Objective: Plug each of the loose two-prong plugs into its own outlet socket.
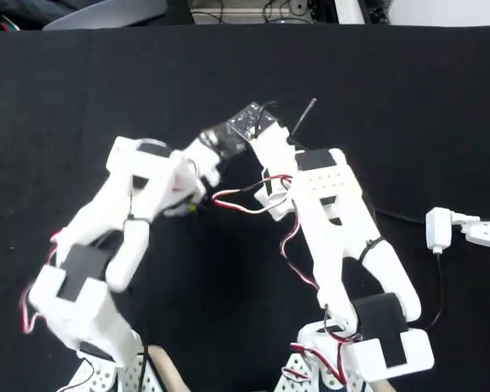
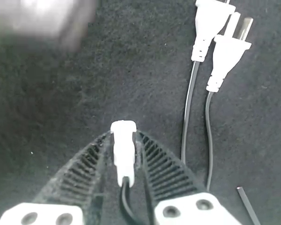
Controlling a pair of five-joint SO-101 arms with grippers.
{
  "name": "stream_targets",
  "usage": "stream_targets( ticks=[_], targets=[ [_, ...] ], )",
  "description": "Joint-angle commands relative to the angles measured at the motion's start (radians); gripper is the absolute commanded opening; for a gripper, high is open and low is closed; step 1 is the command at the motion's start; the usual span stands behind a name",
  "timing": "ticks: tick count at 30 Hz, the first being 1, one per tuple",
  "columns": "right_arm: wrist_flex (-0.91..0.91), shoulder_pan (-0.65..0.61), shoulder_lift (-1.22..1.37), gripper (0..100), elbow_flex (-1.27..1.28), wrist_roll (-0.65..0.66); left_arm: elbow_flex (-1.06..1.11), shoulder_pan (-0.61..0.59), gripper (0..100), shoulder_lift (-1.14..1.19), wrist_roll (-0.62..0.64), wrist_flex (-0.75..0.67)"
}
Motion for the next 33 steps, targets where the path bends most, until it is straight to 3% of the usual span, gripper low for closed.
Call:
stream_targets(
  ticks=[1,4,8,14,20,26,33],
  targets=[
    [-0.015,0.014,-0.005,1.1,-0.051,0.006,0.286,0.061,5,-0.275,-0.02,-0.061],
    [-0.014,0.014,-0.005,1.1,-0.051,0.006,0.493,0.096,8,-0.502,0.006,-0.123],
    [-0.006,0.017,-0.013,1.1,-0.051,0.006,0.68,0.099,19,-0.778,0.074,-0.161],
    [-0.006,0.04,-0.013,1.1,-0.056,0.006,0.797,0.096,32,-1.017,0.181,-0.155],
    [0.048,0.038,-0.015,1.1,-0.076,0.006,0.794,0.084,37,-1.172,0.187,0.009],
    [0.115,-0.015,-0.079,1.1,-0.074,-0.041,0.777,-0.16,37,-1.438,0.278,0.239],
    [0.126,-0.247,-0.317,1.1,0.064,-0.141,0.931,-0.519,37,-1.86,0.33,0.397]
  ],
)
